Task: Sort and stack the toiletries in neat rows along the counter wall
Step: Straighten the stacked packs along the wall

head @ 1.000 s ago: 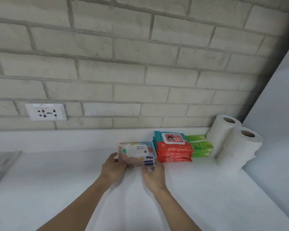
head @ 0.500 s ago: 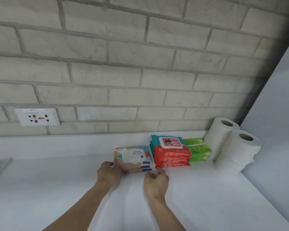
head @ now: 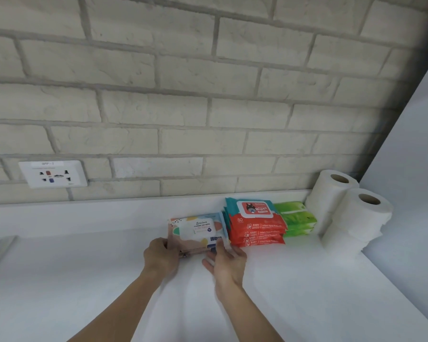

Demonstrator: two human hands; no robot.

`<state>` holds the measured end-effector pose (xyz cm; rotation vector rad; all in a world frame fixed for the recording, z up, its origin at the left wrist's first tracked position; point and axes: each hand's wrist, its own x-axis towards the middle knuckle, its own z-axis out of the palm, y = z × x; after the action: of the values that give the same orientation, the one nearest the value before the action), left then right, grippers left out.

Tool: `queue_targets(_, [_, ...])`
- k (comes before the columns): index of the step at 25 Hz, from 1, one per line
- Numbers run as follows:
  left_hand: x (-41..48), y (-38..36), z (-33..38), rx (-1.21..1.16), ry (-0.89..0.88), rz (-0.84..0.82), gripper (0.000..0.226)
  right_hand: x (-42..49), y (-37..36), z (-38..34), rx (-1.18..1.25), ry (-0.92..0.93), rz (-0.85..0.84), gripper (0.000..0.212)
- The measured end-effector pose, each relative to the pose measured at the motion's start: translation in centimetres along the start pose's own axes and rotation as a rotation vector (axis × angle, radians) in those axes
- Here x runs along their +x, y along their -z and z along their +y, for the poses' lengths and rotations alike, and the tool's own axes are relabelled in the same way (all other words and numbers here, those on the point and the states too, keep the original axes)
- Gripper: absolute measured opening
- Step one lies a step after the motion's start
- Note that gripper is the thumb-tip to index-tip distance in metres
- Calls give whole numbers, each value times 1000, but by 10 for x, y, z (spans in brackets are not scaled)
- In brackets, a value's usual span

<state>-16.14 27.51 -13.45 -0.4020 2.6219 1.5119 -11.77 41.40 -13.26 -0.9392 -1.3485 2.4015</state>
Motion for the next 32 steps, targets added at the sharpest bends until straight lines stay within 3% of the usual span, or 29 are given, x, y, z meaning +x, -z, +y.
queue_targets(3, [2, 8, 0, 0, 5, 19, 42, 2, -3, 3, 0, -32, -8, 31])
queue_targets(6, [5, 16, -2, -3, 21, 33, 39, 5, -4, 7, -175, -30, -31, 24])
queue_targets(10, [6, 24, -7, 5, -7, 42, 35, 5, -2, -7, -574, 40, -61, 19])
queue_targets(13, [3, 29, -8, -55, -29, 59, 35, 9, -3, -15, -1052, 245, -87, 24])
queue_targets(15, [0, 30, -5, -51, -80, 46, 35, 11, -8, -11, -1200, 364, -84, 29])
queue_targets(22, [-1, 37, -5, -7, -166, -43, 24, 14, -26, -8, -1184, 426, -156, 36])
queue_targets(26, [-1, 47, -14, -32, -167, -65, 33, 9, -29, -11, -1231, 414, -198, 38])
queue_targets(32, [-2, 79, -35, -36, -163, -24, 31, -1, -46, 5, -1231, 352, -275, 44])
